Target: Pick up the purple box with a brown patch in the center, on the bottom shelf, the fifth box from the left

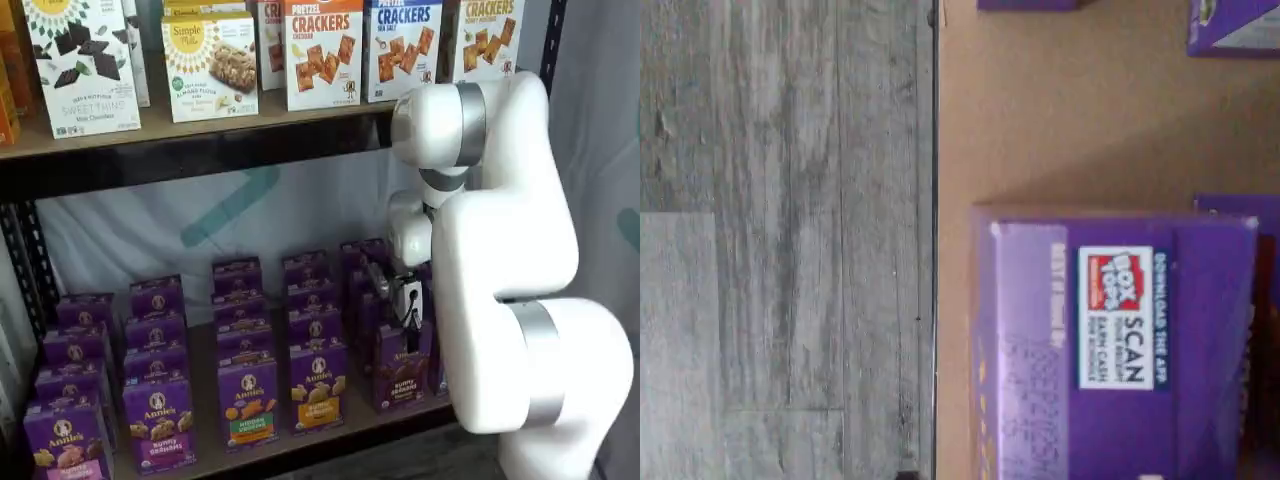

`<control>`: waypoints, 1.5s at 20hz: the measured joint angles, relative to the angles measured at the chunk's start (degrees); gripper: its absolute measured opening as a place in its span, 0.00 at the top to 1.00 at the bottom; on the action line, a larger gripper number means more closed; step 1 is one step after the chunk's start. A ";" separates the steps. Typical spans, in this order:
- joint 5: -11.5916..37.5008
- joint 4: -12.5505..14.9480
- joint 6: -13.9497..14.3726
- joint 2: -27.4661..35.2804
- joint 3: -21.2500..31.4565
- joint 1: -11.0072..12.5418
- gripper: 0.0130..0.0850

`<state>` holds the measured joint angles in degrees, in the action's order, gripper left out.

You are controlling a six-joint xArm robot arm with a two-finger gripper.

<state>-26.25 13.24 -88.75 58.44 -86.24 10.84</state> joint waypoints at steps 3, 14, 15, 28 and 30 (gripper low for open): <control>-0.62 -2.42 -2.35 0.60 -0.61 0.20 0.00; 0.05 -7.67 -6.84 2.87 -2.62 0.04 0.00; 0.65 -7.82 -6.94 2.97 -2.56 0.00 0.00; 2.18 -8.42 -7.62 2.29 -1.74 0.13 0.39; 2.35 -7.98 -7.30 1.99 -1.33 0.21 0.44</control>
<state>-23.89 5.27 -96.05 60.43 -87.57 11.05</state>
